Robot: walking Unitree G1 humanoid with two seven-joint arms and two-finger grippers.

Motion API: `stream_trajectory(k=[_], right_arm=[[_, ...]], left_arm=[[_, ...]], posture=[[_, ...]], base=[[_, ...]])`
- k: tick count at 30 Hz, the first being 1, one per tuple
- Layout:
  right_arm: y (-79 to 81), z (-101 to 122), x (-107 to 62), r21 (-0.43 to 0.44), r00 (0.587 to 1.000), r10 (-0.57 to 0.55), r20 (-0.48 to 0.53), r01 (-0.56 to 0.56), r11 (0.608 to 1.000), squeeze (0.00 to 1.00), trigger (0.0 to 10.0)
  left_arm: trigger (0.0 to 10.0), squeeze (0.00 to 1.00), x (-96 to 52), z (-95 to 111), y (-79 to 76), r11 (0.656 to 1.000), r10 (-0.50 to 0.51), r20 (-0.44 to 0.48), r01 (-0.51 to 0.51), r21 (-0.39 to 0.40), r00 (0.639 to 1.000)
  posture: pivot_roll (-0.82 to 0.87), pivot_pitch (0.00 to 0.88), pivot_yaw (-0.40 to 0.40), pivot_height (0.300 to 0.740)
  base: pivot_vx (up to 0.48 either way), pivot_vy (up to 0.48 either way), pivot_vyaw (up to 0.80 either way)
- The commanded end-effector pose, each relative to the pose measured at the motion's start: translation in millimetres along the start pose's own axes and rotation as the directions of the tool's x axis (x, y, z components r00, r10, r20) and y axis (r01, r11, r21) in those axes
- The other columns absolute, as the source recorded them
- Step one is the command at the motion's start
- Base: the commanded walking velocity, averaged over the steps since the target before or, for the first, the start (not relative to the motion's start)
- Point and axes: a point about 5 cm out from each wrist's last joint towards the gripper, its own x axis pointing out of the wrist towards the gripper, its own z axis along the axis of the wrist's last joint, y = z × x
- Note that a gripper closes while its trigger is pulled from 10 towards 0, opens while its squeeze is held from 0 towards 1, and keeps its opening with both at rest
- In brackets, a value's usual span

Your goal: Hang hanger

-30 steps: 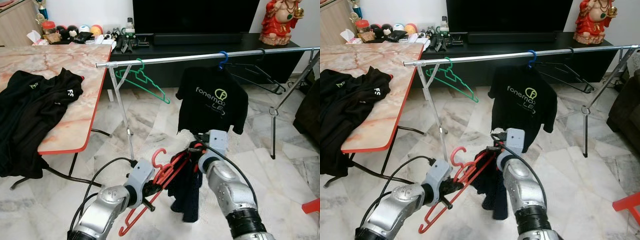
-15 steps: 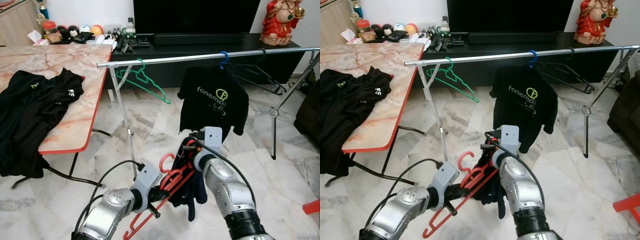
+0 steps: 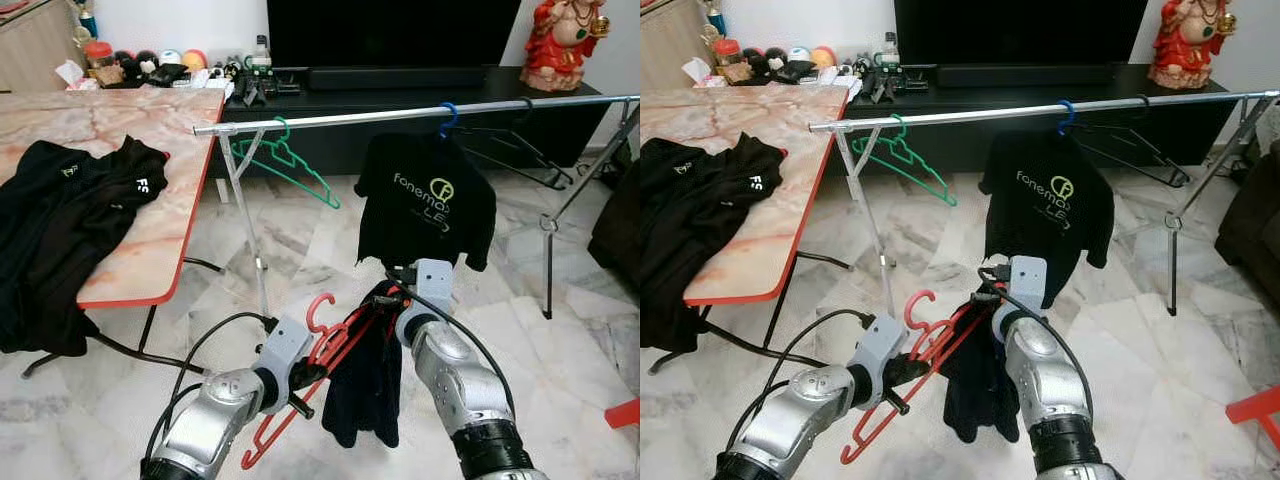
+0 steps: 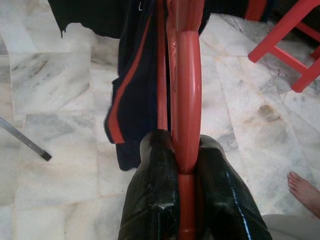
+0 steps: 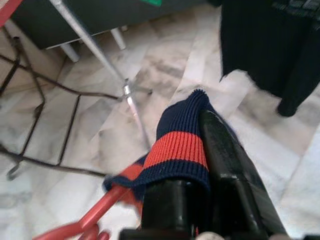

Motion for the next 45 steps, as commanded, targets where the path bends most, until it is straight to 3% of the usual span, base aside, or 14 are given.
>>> stream_trajectory(k=[1, 8, 11, 16, 17, 19, 21, 25, 29, 34, 35, 36, 40, 45], right_arm=[[14.1, 7, -3.7, 0.002, 0.995, 0.098, 0.021, -0.098, 0.995, 0.00, 10.0], [43.2, 23, -13.0, 0.085, 0.973, 0.225, 0.057, -0.230, 0.970, 0.00, 10.0], [64.7, 35, -20.1, 0.127, 0.953, 0.286, 0.100, -0.297, 0.946, 0.00, 10.0], [68.6, 37, -22.5, 0.135, 0.949, 0.296, 0.106, -0.309, 0.941, 0.00, 10.0], [63.5, 35, -20.4, 0.128, 0.959, 0.263, 0.103, -0.275, 0.953, 0.00, 10.0], [35.0, 28, -12.4, 0.144, 0.992, 0.096, 0.080, -0.107, 0.984, 0.00, 10.0], [10.8, 24, -9.8, 0.115, 0.998, -0.024, 0.064, 0.017, 0.993, 0.00, 10.0], [-8.3, 19, -9.7, 0.112, 0.996, -0.086, 0.038, 0.081, 0.990, 0.00, 10.0], [-12.8, 15, -10.3, 0.103, 0.996, -0.091, 0.024, 0.088, 0.991, 0.00, 10.0], [8.5, 14, -11.5, 0.129, 0.999, 0.039, 0.019, -0.041, 0.991, 0.00, 10.0], [21.7, 16, -13.8, 0.148, 0.993, 0.117, 0.026, -0.119, 0.982, 0.00, 10.0], [21.7, 16, -13.8, 0.148, 0.993, 0.117, 0.026, -0.119, 0.982, 0.00, 10.0], [55.8, 18, -23.4, 0.150, 0.955, 0.292, 0.051, -0.296, 0.943, 0.00, 10.0], [72.0, 23, -31.3, 0.122, 0.919, 0.391, 0.054, -0.395, 0.910, 0.00, 10.0]], left_arm=[[10.0, 0.00, -0.7, 2, 1.2, 1.000, 0.007, 0.016, -0.008, 0.008, 1.000], [10.0, 0.00, 2.3, 2, -2.2, 1.000, -0.002, 0.021, 0.002, 0.005, 1.000], [10.0, 0.00, 4.2, 3, -3.9, 1.000, -0.007, 0.020, 0.007, 0.006, 1.000], [10.0, 0.00, 4.8, 2, -4.6, 1.000, -0.011, 0.015, 0.010, 0.007, 1.000], [10.0, 0.00, 4.9, 2, -4.9, 1.000, -0.011, 0.011, 0.011, 0.006, 1.000], [10.0, 0.00, 4.5, 0, -5.3, 1.000, -0.012, 0.008, 0.012, 0.008, 1.000], [10.0, 0.00, 3.0, -1, -4.1, 1.000, -0.010, 0.005, 0.010, 0.010, 1.000], [10.0, 0.00, 1.4, -3, -2.2, 1.000, -0.003, -0.001, 0.003, 0.013, 1.000], [10.0, 0.00, 0.1, -2, -0.4, 1.000, 0.003, 0.001, -0.003, 0.014, 1.000], [10.0, 0.00, -0.6, -1, 1.6, 1.000, 0.014, 0.006, -0.014, 0.015, 1.000], [10.0, 0.00, -0.3, -1, 1.6, 1.000, 0.012, 0.007, -0.012, 0.016, 1.000], [10.0, 0.00, -0.3, -1, 1.6, 1.000, 0.012, 0.007, -0.012, 0.016, 1.000], [10.0, 0.00, 2.3, 2, -2.7, 1.000, -0.012, 0.021, 0.012, 0.017, 1.000], [10.0, 0.00, 3.2, 3, -4.8, 1.000, -0.019, 0.024, 0.019, 0.019, 1.000]], posture=[[0.07, 0.072, -0.022, 0.740], [0.06, 0.073, -0.020, 0.740], [0.06, 0.074, -0.020, 0.740], [0.06, 0.075, -0.021, 0.740], [0.06, 0.074, -0.022, 0.740], [0.06, 0.073, -0.022, 0.740], [0.06, 0.074, -0.023, 0.740], [0.06, 0.073, -0.024, 0.740], [0.06, 0.074, -0.024, 0.740], [0.07, 0.074, -0.022, 0.740], [0.06, 0.074, -0.020, 0.740], [0.06, 0.074, -0.020, 0.740], [0.06, 0.071, -0.020, 0.740], [0.06, 0.073, -0.020, 0.740]], base=[[0.000, 0.000, 0.00], [0.000, 0.000, 0.00], [0.000, 0.000, 0.00], [0.000, 0.000, 0.00], [0.000, 0.000, 0.00], [0.000, 0.000, 0.00], [0.000, 0.000, 0.00], [0.000, 0.000, 0.00], [0.000, 0.000, 0.00], [0.000, 0.000, 0.00], [0.000, 0.000, 0.00], [0.000, 0.000, 0.00], [0.000, 0.000, 0.00], [0.000, 0.000, 0.00]])
